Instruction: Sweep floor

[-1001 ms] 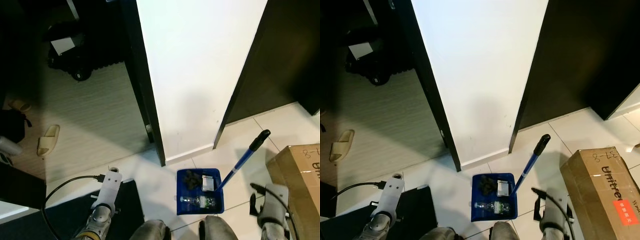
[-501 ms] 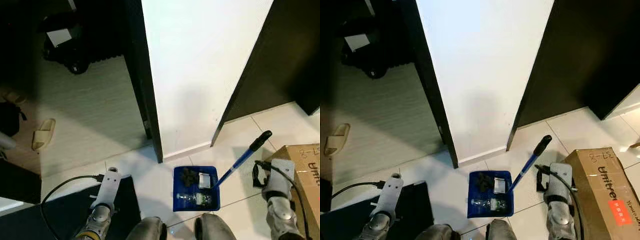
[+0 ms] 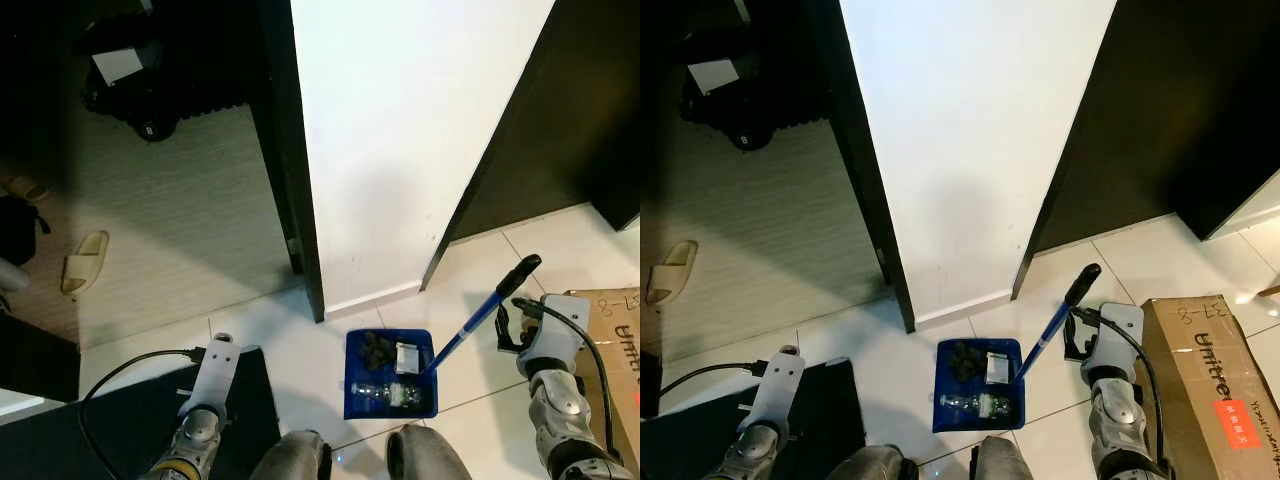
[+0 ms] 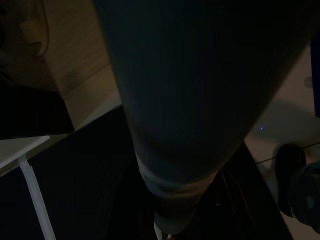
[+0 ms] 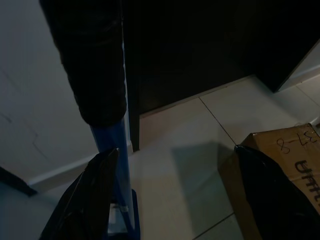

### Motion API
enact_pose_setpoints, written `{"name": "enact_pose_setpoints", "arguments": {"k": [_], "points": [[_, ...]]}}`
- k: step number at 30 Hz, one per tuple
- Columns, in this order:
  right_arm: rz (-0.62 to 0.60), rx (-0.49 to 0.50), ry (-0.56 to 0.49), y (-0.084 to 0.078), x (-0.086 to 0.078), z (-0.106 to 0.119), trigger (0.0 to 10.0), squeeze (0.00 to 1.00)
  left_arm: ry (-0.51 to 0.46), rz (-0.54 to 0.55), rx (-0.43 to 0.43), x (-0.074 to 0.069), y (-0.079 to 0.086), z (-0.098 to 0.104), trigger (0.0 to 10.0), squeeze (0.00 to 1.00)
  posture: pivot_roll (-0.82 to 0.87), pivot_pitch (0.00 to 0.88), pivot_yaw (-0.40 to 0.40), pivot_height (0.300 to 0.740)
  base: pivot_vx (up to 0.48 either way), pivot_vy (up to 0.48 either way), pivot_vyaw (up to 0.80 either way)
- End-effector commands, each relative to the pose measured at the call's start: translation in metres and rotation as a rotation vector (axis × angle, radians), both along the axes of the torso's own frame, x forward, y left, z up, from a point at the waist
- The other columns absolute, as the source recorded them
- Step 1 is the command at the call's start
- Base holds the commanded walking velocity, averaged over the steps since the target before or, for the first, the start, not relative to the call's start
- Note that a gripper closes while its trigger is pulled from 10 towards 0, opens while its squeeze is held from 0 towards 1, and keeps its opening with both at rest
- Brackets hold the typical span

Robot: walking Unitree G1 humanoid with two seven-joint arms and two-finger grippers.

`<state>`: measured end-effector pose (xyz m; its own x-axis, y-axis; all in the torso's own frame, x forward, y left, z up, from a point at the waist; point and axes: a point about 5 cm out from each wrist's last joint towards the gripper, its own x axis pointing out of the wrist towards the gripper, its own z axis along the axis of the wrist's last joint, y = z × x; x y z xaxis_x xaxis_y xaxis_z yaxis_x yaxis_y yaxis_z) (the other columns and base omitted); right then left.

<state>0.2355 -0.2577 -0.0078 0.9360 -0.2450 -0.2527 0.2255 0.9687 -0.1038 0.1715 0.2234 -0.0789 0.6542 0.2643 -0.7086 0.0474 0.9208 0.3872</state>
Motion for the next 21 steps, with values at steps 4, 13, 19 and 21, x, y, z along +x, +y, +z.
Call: {"name": "enact_pose_setpoints", "arguments": {"k": [4,13,19,21], "points": [[-0.003,0.048,0.020,0.003,0.003,-0.003,10.0,0.00,0.030,0.019,0.051,-0.006,0.015,0.000,10.0,0.00,0.05,0.090,0.031,0.740,0.000,0.000,0.00],[-0.066,0.027,0.111,0.004,-0.014,-0.018,10.0,0.00,0.035,0.004,0.054,-0.004,0.017,0.002,10.0,0.00,0.06,0.102,0.031,0.740,0.000,0.000,0.00],[-0.102,0.039,0.152,0.006,-0.040,-0.033,10.0,0.00,0.046,-0.006,0.051,-0.004,0.018,0.002,10.0,0.00,0.05,0.106,0.039,0.740,0.000,0.000,0.00],[-0.089,0.055,0.151,0.011,-0.050,-0.038,10.0,0.00,0.046,-0.007,0.052,-0.003,0.019,0.002,10.0,0.00,0.05,0.110,0.050,0.740,0.000,0.000,0.00]]}}
